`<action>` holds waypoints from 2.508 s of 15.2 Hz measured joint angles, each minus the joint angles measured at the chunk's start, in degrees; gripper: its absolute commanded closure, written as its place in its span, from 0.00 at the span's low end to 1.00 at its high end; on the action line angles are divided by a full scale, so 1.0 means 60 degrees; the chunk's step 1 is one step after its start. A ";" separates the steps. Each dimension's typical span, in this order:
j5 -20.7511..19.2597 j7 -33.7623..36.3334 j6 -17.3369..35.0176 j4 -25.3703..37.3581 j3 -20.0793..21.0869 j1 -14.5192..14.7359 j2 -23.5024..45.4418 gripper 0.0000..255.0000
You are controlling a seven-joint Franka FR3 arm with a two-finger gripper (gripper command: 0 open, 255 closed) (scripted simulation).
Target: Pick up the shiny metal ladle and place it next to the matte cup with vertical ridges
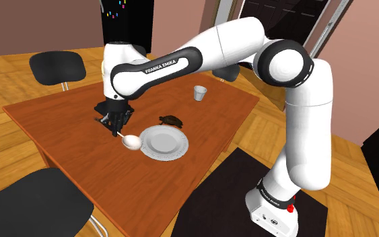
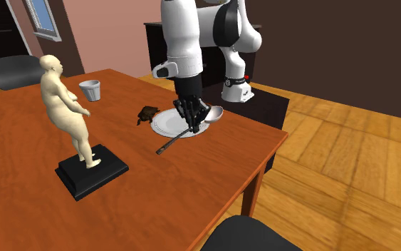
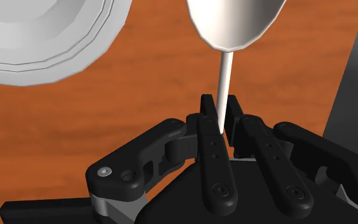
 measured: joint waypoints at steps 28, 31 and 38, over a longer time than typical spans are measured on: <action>0.1180 -0.3341 -0.0716 -0.2645 -0.0694 -0.2381 -0.3192 1.00; 0.1272 -0.4022 -0.0576 -0.3074 -0.0949 -0.2759 -0.3420 1.00; 0.1360 -0.5595 -0.0794 -0.3361 -0.1622 -0.3634 -0.3780 1.00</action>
